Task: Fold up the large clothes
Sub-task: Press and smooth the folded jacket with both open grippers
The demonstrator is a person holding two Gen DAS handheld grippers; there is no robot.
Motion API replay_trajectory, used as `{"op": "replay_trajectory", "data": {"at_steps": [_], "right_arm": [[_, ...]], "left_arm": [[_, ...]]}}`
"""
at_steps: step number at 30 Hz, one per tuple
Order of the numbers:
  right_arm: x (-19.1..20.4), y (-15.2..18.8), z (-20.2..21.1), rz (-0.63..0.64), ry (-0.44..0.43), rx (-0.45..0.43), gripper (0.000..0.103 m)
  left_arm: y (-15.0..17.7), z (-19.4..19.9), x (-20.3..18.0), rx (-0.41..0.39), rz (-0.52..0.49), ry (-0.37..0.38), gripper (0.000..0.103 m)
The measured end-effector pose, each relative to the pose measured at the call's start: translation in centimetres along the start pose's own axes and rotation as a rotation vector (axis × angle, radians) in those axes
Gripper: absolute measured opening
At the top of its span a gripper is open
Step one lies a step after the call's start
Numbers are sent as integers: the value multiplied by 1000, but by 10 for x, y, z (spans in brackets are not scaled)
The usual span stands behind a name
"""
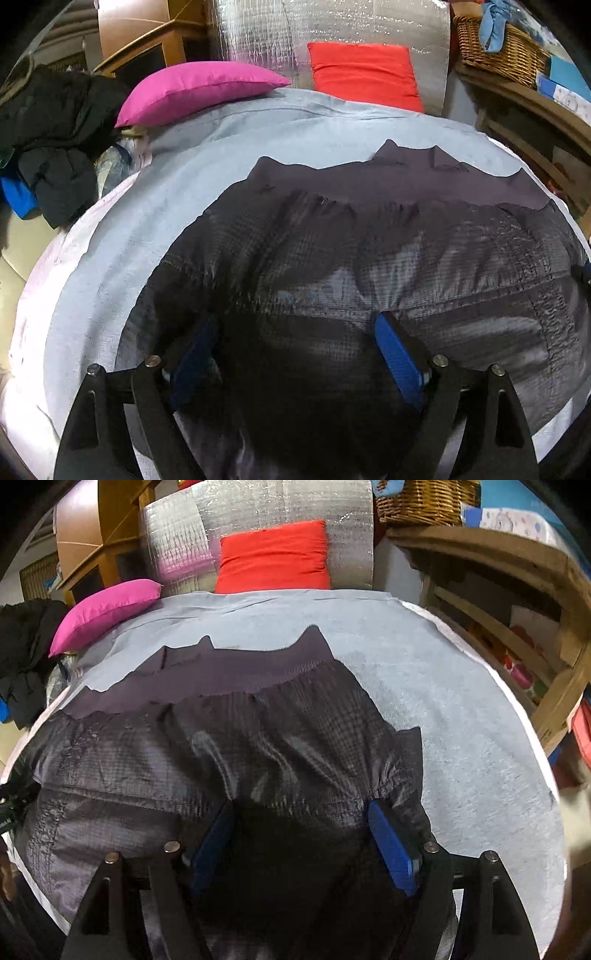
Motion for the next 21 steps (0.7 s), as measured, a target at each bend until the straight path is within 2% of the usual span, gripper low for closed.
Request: {"op": "replay_trajectory", "data": {"at_steps": [5,8,14,21], "right_arm": [[-4,4,-4,-20,-1,-4,80],[-1,-3,2,-33,16,46,80],[19,-42,36,15,7,-17,80],[31,-72,10,-16,-24,9,80]], "left_arm": [[2,0,-2,-3,-17,-14,90],[-1,6,-1,25,-15,-26,90],[-23,30,-9,-26,-13,-12,90],[-44,24,-38,-28,-24,14,90]]}}
Point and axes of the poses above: each gripper's, at about its wrist camera, not at the fingertips, and z roughly against the way its jaws point, x to its left, y to its underside, the point moved 3 cm from there along -z, roughly the way its jaws point, and after that the axes turned 8 degrees about -y, right-handed, at the moved point
